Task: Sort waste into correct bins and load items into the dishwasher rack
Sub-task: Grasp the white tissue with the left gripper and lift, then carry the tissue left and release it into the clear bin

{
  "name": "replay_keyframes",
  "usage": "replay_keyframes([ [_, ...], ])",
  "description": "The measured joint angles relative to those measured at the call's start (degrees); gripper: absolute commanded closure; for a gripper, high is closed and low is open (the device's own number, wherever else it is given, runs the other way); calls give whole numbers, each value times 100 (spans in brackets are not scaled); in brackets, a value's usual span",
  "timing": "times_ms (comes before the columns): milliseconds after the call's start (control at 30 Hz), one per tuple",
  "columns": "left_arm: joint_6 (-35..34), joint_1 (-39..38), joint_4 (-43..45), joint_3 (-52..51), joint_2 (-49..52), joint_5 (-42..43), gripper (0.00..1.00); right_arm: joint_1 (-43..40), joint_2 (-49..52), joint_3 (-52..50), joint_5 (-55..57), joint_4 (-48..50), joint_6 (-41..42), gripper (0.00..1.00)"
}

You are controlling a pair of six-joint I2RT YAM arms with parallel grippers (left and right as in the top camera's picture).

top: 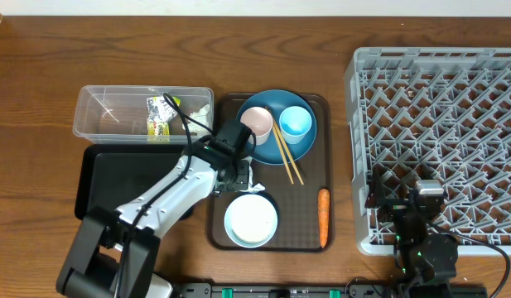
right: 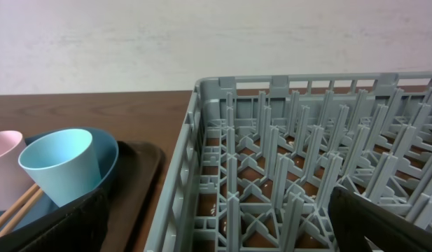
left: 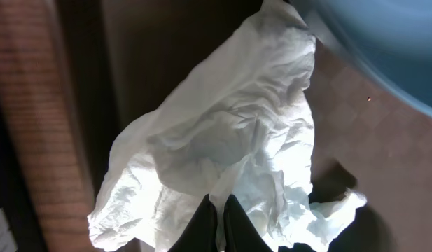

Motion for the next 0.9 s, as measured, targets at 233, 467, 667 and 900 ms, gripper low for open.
replay_keyframes([
  [233,0,280,-17,216,-1001,0,93,0,0,0,0,0,0,1],
  [467,0,940,22,284,-2199,-20,94,0,0,0,0,-2,0,1],
  [667,0,1757,348,284,-2538,-302,93,0,0,0,0,-2,0,1],
  [900,-2,2500,1067,286,-2162,-828,93,0,0,0,0,0,0,1],
])
